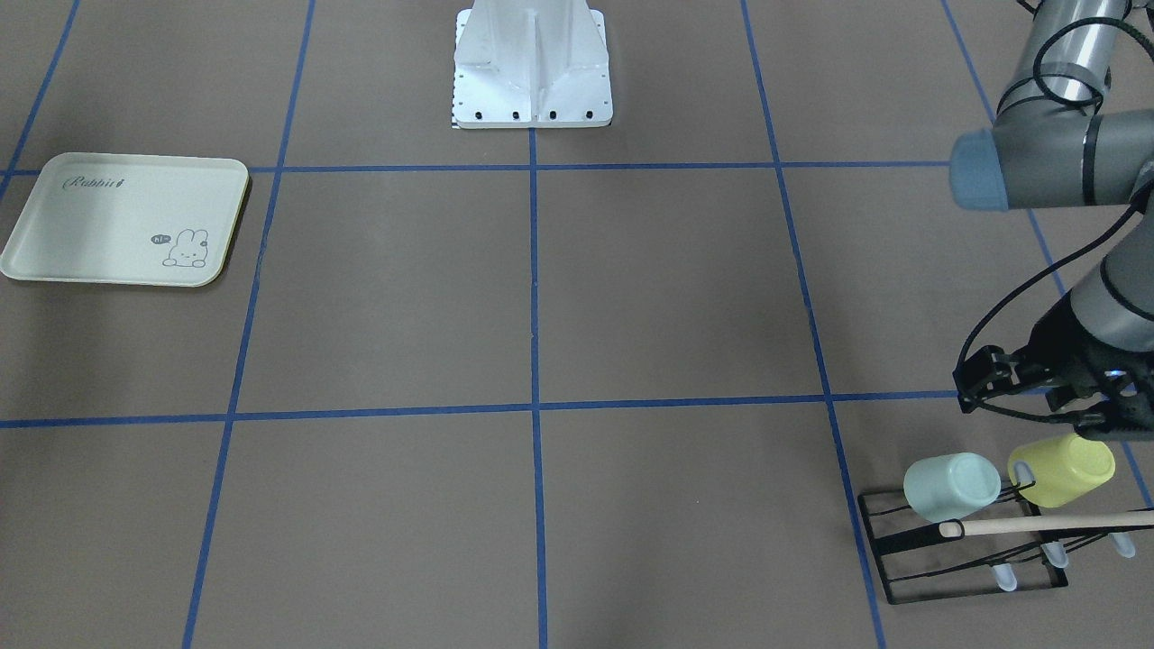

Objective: Left arm grabs green cup and hands to right arm on tray

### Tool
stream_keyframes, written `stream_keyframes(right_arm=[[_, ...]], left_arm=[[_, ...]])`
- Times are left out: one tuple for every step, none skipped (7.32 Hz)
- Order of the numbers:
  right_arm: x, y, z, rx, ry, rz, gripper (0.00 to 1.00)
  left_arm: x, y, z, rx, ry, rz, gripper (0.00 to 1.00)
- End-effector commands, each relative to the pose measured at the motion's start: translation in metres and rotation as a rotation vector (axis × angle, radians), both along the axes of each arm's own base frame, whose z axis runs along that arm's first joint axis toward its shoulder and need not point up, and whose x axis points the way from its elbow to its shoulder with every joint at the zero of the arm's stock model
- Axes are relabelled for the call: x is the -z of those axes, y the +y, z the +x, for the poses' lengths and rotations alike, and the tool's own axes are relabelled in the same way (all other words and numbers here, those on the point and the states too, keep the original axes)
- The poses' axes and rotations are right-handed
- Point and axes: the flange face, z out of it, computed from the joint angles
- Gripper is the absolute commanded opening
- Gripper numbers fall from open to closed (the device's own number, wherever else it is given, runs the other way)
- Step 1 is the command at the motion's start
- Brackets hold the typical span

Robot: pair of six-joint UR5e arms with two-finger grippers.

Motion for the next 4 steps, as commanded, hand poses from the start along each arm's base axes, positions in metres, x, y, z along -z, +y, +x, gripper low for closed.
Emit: stream_keyframes(right_arm=[[0.000,0.000,-0.011,0.023,-0.004,0.000,1.00],[-0.001,0.000,-0.012,0.026,-0.004,-0.002,1.00],[-0.002,0.000,-0.013,0.029,-0.003,-0.003,1.00],[-0.002,0.000,-0.015,0.032,-0.003,-0.005,1.00]], left_arm=[[0.000,-0.036,0.027,-0.016,-0.023,-0.043,0.99],[-0.004,-0.042,0.031,-0.016,-0.030,-0.058,0.99],[-0.004,-0.051,0.042,-0.024,-0.038,-0.076,0.99],[-0.010,-0.050,0.050,-0.034,-0.043,-0.086,0.99]])
